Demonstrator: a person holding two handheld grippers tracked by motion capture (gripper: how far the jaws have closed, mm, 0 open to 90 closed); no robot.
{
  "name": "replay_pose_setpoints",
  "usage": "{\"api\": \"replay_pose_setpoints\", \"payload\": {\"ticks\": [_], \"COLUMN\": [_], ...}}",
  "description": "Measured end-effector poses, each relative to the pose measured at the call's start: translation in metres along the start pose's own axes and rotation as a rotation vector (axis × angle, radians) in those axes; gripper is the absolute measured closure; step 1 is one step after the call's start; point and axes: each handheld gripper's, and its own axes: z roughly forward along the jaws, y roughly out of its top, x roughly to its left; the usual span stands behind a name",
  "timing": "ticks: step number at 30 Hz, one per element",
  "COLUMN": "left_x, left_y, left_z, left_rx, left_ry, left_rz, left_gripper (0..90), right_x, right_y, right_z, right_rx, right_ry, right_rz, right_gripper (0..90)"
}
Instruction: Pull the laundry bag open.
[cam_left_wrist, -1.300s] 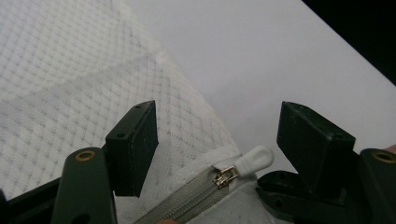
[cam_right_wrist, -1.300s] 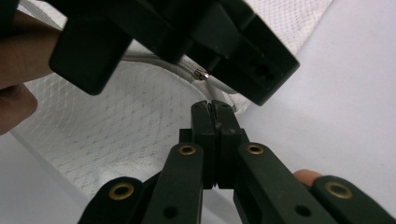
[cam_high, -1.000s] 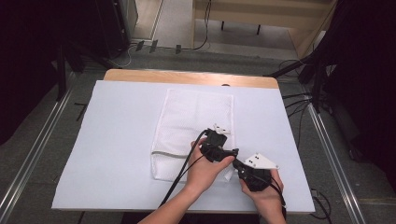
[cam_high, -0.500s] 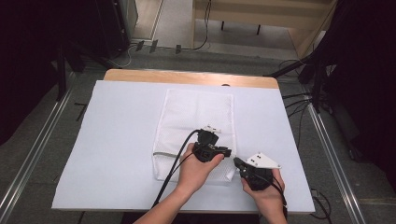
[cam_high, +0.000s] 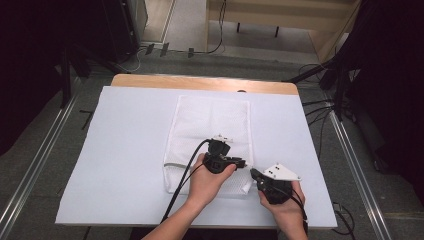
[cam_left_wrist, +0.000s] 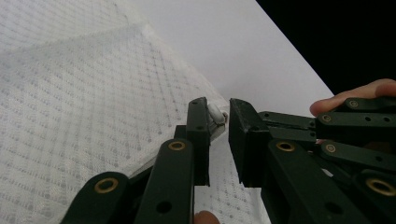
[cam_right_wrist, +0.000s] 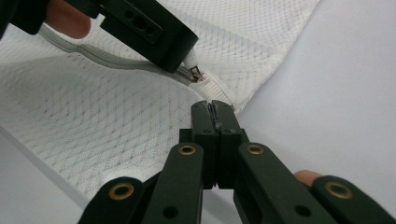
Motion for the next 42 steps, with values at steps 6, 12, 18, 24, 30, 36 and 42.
{"api": "replay_pose_setpoints", "payload": {"ticks": [6,12,18,24,30,36,42], "left_x": [-0.001,0.0,0.001,0.005,0.018,0.038,0.059], "left_y": [0.0,-0.001,-0.003,-0.006,-0.015,-0.026,-0.04], "left_z": [0.003,0.004,0.002,-0.002,-0.009,-0.027,-0.051], "left_rx": [-0.002,-0.004,-0.002,-0.003,-0.005,-0.021,-0.043], "left_ry": [-0.002,-0.002,-0.011,-0.004,0.012,0.038,0.065], "left_rz": [0.006,0.005,0.018,0.02,0.003,-0.018,-0.043], "left_gripper": [80.4,85.1,88.2,88.4,88.4,88.4,88.4], "right_x": [0.0,0.0,0.0,-0.001,-0.002,-0.004,-0.01], "right_y": [0.0,0.0,0.001,0.002,0.002,0.001,0.0], "right_z": [0.0,-0.001,-0.001,-0.001,-0.003,-0.004,-0.006], "right_rx": [-0.001,-0.005,0.001,0.01,0.021,0.029,0.032], "right_ry": [0.003,0.004,0.0,-0.012,-0.021,-0.042,-0.05], "right_rz": [-0.002,-0.005,0.004,0.017,0.019,0.02,0.036], "right_gripper": [90.0,90.0,90.0,90.0,90.0,90.0,90.0]}}
